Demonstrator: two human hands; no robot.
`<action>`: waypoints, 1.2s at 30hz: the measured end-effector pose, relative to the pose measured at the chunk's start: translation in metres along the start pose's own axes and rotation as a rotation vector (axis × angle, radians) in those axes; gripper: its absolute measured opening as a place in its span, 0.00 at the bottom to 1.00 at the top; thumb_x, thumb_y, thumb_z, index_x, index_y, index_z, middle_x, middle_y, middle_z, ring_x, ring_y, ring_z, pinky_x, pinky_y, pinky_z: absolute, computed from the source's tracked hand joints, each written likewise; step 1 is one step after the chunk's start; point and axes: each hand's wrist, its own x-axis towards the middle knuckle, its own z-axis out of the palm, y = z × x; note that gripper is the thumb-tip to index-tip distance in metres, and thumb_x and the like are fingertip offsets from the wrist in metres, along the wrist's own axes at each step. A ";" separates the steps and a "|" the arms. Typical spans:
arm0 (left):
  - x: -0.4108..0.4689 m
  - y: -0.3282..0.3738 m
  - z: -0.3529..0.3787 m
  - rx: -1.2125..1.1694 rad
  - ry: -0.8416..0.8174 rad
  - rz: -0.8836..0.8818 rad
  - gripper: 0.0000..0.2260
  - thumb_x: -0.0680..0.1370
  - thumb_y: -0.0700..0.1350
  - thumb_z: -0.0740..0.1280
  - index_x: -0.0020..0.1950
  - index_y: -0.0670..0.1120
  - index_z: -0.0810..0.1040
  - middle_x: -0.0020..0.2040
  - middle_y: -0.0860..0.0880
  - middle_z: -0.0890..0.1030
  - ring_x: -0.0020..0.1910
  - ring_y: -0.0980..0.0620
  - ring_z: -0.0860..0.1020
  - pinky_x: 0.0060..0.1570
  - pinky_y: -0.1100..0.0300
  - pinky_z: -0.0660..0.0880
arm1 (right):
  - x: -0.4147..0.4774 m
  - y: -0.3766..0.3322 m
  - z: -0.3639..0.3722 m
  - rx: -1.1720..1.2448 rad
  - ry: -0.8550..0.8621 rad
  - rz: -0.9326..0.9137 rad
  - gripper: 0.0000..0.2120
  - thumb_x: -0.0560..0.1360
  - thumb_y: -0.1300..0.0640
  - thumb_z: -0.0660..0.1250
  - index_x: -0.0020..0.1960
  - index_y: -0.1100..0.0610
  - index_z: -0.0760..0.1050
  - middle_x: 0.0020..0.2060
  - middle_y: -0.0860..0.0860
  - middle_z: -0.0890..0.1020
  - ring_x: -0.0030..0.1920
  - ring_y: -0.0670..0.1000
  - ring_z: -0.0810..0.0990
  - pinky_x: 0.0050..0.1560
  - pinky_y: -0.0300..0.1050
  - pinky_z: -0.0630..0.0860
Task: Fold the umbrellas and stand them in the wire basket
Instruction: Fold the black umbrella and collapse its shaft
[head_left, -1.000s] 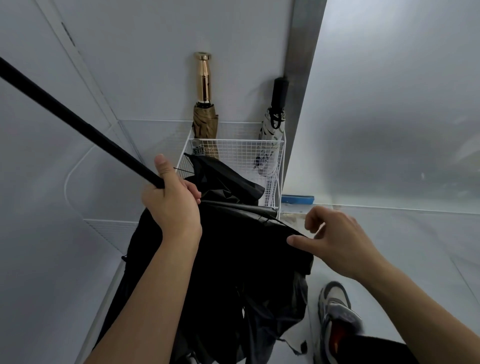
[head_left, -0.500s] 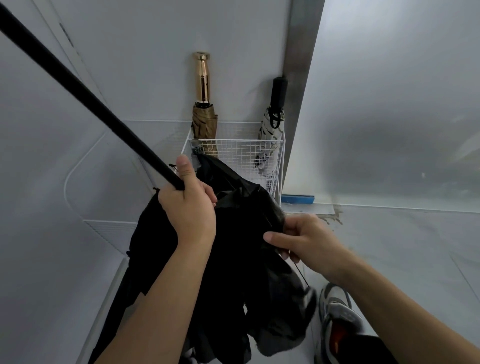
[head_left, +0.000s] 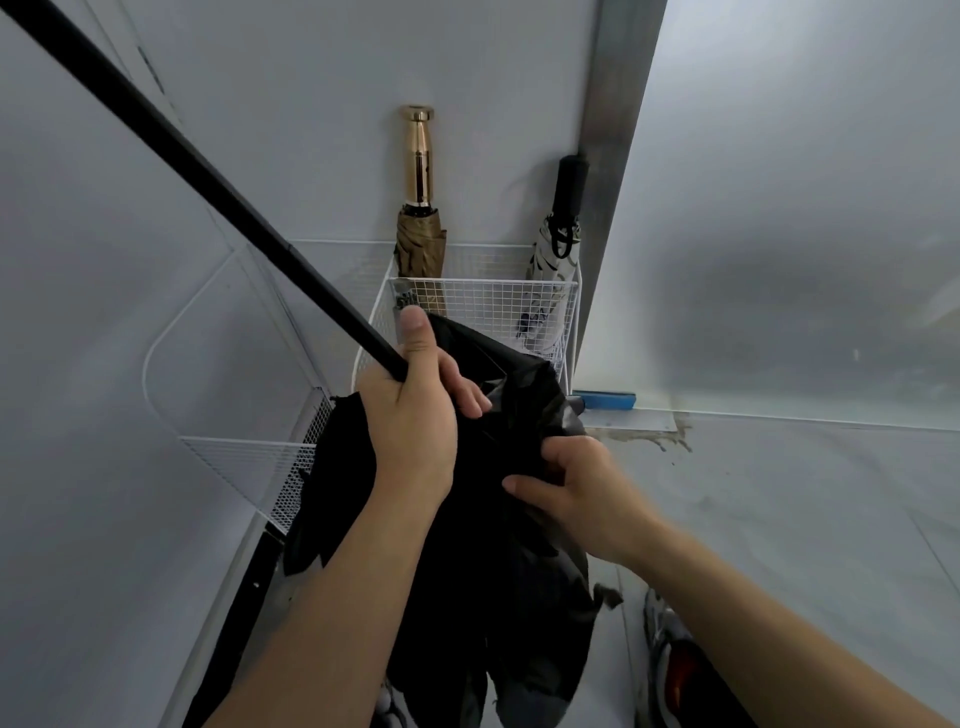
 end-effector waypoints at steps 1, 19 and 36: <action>-0.001 0.001 0.001 -0.010 -0.015 0.004 0.28 0.77 0.62 0.57 0.21 0.46 0.67 0.17 0.46 0.68 0.20 0.48 0.73 0.32 0.59 0.78 | 0.001 0.000 0.001 0.037 0.015 0.004 0.06 0.75 0.54 0.73 0.45 0.56 0.80 0.40 0.52 0.85 0.42 0.51 0.84 0.47 0.55 0.82; -0.005 0.001 0.002 -0.104 0.232 -0.038 0.28 0.83 0.57 0.57 0.26 0.44 0.64 0.19 0.49 0.63 0.16 0.53 0.64 0.29 0.56 0.73 | -0.001 -0.007 0.019 -0.068 0.381 -0.259 0.20 0.66 0.46 0.71 0.57 0.46 0.79 0.48 0.37 0.81 0.52 0.41 0.79 0.54 0.46 0.78; 0.002 0.008 -0.001 -0.140 0.299 -0.029 0.30 0.82 0.57 0.58 0.24 0.43 0.61 0.16 0.49 0.62 0.14 0.52 0.61 0.24 0.58 0.65 | -0.001 -0.002 0.017 -0.473 0.060 -0.094 0.51 0.63 0.34 0.74 0.79 0.46 0.54 0.75 0.42 0.63 0.75 0.46 0.60 0.74 0.48 0.59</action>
